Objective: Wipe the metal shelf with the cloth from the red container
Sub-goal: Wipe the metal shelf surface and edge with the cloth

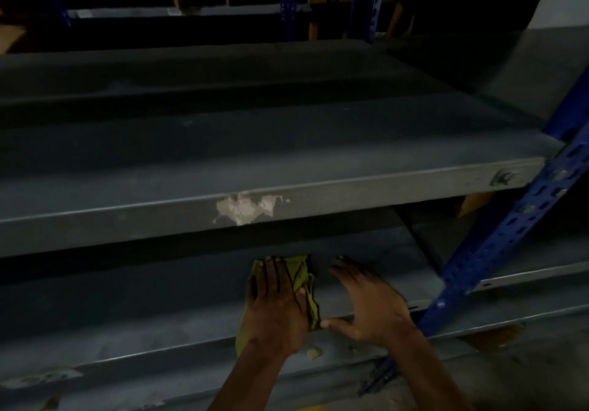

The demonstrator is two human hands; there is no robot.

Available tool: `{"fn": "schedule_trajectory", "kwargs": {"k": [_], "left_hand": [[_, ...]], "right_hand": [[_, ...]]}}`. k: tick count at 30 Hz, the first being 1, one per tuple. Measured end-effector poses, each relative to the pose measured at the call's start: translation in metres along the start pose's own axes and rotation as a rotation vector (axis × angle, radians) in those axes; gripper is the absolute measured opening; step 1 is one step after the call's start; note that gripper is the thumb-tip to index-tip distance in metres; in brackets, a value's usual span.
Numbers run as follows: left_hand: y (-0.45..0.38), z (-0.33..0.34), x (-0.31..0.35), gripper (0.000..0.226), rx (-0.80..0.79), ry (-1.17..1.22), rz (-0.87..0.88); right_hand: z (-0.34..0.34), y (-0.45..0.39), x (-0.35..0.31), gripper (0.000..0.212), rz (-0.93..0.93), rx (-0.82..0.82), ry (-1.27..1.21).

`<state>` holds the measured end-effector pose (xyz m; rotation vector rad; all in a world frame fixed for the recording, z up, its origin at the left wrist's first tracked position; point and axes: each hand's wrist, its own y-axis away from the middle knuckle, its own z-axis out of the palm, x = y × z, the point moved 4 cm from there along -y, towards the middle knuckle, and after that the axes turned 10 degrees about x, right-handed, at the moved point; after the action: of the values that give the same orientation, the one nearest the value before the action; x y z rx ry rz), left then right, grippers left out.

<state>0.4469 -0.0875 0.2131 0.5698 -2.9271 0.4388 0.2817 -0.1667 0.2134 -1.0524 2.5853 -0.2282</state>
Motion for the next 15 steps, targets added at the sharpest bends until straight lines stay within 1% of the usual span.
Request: {"fn": "schedule_trajectory", "kwargs": {"k": [6,7,10,13,14,15], "left_hand": [[-0.026,0.014,0.015,0.068,-0.064,0.04,0.008],[-0.03,0.013,0.019,0.069,-0.056,0.052,0.001],[-0.034,0.004,0.034,0.072,-0.113,0.057,-0.009],[-0.029,0.007,0.045,0.076,-0.082,0.027,0.038],[-0.025,0.011,0.047,0.074,-0.118,0.026,0.052],[-0.021,0.014,0.047,0.071,-0.117,0.018,0.051]], "right_hand": [[-0.002,0.0,0.002,0.117,0.047,0.011,-0.032],[-0.003,-0.001,0.002,0.116,0.05,0.007,-0.039],[-0.002,-0.003,0.004,0.113,0.059,0.022,-0.058],[0.0,-0.004,0.006,0.107,0.084,0.044,-0.105],[-0.001,-0.004,0.005,0.104,0.089,0.047,-0.117],[-0.001,-0.005,0.004,0.103,0.086,0.047,-0.125]]}}
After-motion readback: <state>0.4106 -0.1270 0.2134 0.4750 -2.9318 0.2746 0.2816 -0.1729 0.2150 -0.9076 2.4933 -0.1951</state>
